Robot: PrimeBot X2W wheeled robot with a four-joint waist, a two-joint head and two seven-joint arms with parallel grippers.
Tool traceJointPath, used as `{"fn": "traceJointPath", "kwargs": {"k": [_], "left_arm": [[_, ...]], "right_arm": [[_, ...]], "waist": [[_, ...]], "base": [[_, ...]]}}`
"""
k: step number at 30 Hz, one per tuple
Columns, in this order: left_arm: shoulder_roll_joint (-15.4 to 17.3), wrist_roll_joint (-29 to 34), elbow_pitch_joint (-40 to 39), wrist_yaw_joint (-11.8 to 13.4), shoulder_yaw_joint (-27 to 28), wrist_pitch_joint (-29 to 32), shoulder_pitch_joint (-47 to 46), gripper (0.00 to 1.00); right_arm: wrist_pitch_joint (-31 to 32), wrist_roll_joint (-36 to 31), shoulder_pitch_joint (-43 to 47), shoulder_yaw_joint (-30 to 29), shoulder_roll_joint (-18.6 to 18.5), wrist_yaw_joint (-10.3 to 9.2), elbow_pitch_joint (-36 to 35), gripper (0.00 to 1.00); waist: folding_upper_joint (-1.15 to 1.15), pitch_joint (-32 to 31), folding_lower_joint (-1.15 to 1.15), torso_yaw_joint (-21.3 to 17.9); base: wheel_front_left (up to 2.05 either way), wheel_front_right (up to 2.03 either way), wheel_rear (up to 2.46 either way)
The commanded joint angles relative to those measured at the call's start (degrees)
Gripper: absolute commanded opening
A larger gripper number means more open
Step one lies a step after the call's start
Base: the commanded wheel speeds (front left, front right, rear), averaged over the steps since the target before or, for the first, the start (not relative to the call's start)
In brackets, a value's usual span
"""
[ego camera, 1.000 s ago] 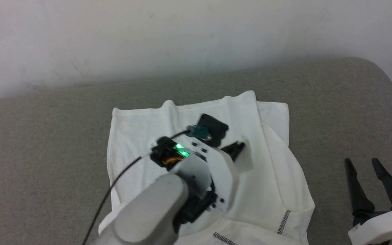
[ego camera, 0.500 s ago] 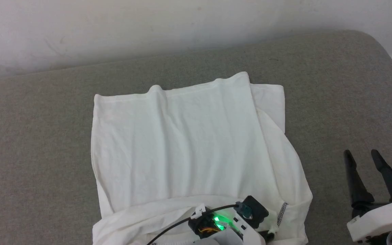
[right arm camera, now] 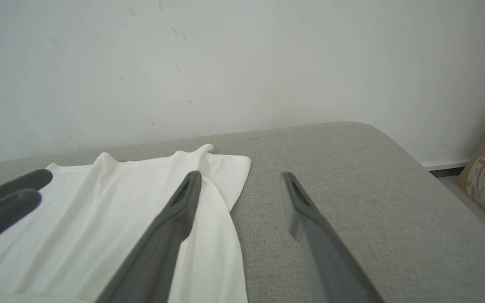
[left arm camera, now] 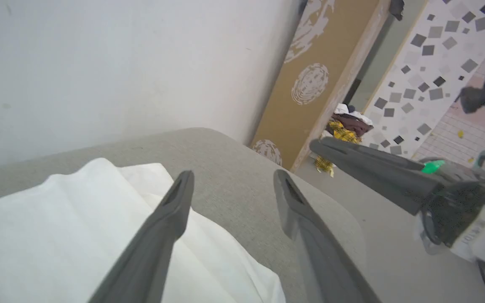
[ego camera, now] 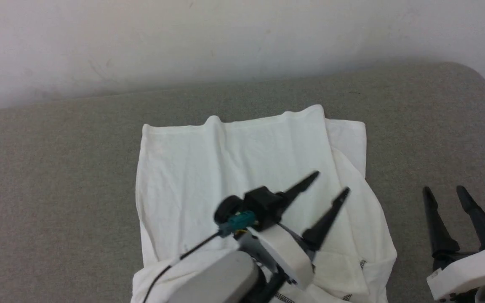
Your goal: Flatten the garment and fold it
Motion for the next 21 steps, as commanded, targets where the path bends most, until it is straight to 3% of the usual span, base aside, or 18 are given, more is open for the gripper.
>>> {"fn": "traceJointPath", "kwargs": {"k": [1,7,12,21], "left_arm": [[2.17,0.47,-0.98,1.46,2.53,-1.59,0.13,1.00],[9.81,3.01,-6.95,6.82,15.85,-3.57,5.31,1.00],[14.25,6.12,-11.41,9.74,28.67,-3.61,13.39,1.00],[17.09,10.39,-17.35,9.32,44.59,-3.62,24.47,1.00]], "right_arm": [[-0.13,-0.33,0.31,-0.11,0.18,-0.05,0.03,1.00],[-0.08,-0.73,0.57,-0.84,0.18,-0.05,0.78,1.00],[0.44,0.01,0.10,-1.16,-0.12,-0.05,3.11,1.00],[4.18,5.03,-7.66,-3.68,-4.76,-0.05,15.06,1.00]], "waist": [[0.00,-1.55,0.00,1.44],[0.00,-2.73,0.00,3.44],[0.00,-3.06,0.00,4.95],[0.00,0.38,0.00,7.81]], "base": [[0.00,0.00,0.00],[0.00,0.00,0.00],[0.00,0.00,0.00],[0.00,0.00,0.00]]}}
